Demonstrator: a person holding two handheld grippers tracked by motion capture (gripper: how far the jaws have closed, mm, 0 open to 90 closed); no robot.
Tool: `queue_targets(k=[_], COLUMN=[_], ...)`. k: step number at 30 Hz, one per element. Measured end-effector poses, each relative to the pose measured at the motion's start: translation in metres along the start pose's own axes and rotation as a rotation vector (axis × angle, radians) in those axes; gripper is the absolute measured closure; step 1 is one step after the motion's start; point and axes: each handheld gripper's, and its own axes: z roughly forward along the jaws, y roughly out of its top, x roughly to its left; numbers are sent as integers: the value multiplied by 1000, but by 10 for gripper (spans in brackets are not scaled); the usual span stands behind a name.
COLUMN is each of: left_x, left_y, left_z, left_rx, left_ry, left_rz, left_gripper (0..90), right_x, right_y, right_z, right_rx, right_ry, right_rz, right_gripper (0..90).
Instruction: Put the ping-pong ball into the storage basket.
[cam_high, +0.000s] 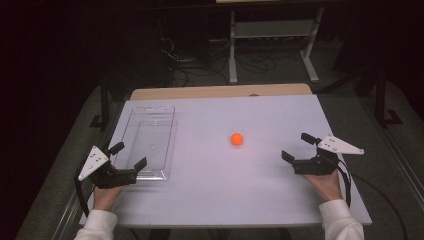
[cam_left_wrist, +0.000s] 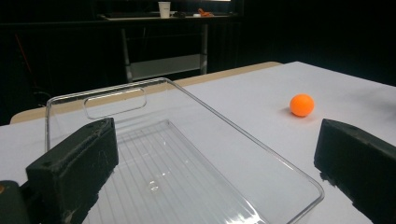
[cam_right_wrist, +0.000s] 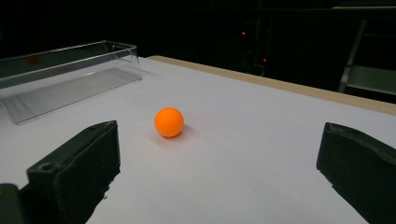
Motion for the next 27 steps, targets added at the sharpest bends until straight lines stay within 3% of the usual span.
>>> queue_targets(k=[16, 27], left_x=[-7, -12], left_y=[7, 16], left_z=[3, 8], left_rx=[12, 57], left_ry=[-11, -41], left_rz=[20, 54], left_gripper=[0, 0], right_x=[-2, -7], right_y=[-1, -3], right_z=[-2, -8], right_rx=[8, 9], right_ry=[-16, -34], right_rz=[-2, 3], right_gripper=[0, 0])
